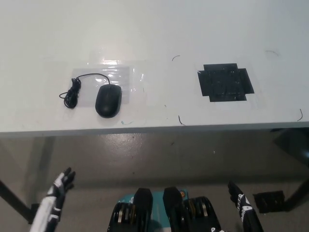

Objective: The robot uses left hand to click on the left button of the black mouse, which is placed on the left area of the table

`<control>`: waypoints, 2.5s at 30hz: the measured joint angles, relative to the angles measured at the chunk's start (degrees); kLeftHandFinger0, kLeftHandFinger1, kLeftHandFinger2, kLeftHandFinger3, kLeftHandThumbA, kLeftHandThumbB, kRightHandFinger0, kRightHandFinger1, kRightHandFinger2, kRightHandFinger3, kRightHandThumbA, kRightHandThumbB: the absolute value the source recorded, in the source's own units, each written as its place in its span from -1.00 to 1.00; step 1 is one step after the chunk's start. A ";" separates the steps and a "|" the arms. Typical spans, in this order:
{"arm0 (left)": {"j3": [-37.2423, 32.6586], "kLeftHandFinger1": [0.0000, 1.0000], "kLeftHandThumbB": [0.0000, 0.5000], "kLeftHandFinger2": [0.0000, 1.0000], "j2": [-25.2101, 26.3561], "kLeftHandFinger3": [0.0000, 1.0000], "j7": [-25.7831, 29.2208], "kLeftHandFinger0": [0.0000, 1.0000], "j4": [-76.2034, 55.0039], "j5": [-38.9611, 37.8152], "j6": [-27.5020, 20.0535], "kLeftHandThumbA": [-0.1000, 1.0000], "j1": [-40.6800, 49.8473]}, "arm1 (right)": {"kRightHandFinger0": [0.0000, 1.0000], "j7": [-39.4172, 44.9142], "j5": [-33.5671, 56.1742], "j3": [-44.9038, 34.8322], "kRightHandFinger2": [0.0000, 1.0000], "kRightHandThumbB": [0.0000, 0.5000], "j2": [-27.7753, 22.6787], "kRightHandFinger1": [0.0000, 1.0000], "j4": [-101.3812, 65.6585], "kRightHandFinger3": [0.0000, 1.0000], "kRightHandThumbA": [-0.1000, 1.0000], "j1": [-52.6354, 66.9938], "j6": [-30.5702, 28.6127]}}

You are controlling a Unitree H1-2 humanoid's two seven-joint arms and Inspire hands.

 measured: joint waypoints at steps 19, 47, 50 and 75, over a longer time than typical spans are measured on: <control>8.56 -1.00 0.27 -1.00 25.34 1.00 -5.87 -1.00 -18.03 -5.93 15.36 1.00 -17.99 | 1.00 -0.49 -0.27 0.47 1.00 -0.12 -0.85 1.00 0.21 1.00 1.00 -1.77 -0.66; -30.13 -0.78 0.68 -0.12 35.14 1.00 -37.95 -1.00 19.91 1.74 37.90 1.00 -72.16 | 1.00 -0.61 -0.15 -0.24 1.00 -0.08 -0.85 1.00 1.89 1.00 1.00 -1.91 -1.11; -32.94 -0.55 0.50 0.11 33.72 1.00 -40.45 -0.93 23.96 3.31 39.15 1.00 -75.83 | 1.00 -0.62 -0.11 -0.29 1.00 -0.12 -0.84 1.00 2.06 1.00 1.00 -1.90 -1.13; -42.40 -1.00 0.39 -0.59 18.21 1.00 -48.87 -1.00 57.22 15.80 39.63 1.00 -89.16 | 1.00 -0.57 0.09 -0.36 1.00 -0.19 -1.01 1.00 2.12 1.00 1.00 -1.95 -1.30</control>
